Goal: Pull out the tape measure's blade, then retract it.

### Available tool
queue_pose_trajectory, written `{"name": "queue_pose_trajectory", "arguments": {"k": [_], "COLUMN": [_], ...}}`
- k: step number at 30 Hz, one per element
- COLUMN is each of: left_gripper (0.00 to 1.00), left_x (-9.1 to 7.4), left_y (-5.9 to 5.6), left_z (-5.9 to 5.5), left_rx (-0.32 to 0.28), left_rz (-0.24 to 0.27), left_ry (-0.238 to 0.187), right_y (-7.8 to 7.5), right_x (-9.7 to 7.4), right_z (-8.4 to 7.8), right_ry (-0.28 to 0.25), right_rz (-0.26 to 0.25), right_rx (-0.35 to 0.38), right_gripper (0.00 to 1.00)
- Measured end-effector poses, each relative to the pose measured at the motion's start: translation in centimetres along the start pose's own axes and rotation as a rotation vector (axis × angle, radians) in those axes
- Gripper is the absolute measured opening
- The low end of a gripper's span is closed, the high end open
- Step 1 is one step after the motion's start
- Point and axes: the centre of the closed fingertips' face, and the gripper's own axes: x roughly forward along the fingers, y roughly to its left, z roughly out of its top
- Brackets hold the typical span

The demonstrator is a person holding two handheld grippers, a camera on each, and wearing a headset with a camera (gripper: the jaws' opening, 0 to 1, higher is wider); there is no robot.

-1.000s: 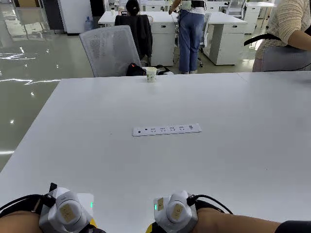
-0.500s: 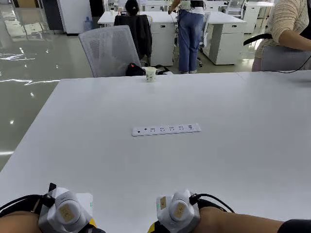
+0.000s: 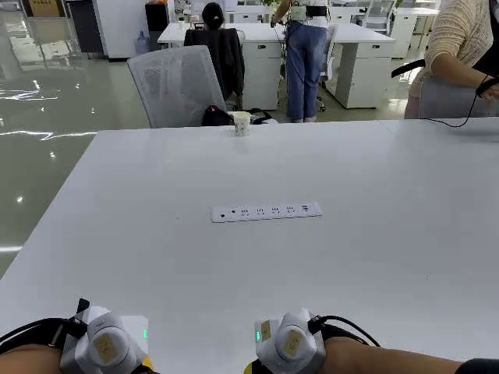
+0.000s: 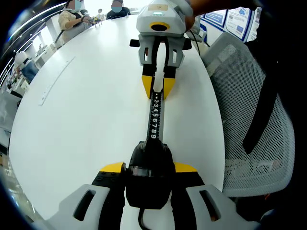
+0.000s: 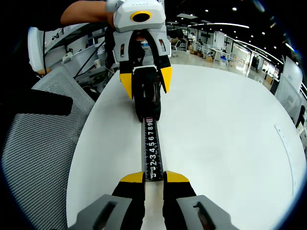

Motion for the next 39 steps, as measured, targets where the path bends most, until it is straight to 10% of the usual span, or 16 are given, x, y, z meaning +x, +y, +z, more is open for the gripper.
{"name": "queue_pose_trajectory", "arguments": {"k": [39], "left_gripper": [0.31], "left_x": [0.0], "left_y": [0.0], "left_z": [0.0], "left_rx": [-0.001], "left_rz": [0.001], "left_ry": [0.003], "right_y": [-0.4], "right_x": [-1.8], "right_z": [-2.2], "right_ry": [0.011], "right_rz": [-0.016], "right_rx": [0.024], "right_gripper": [0.1]}}
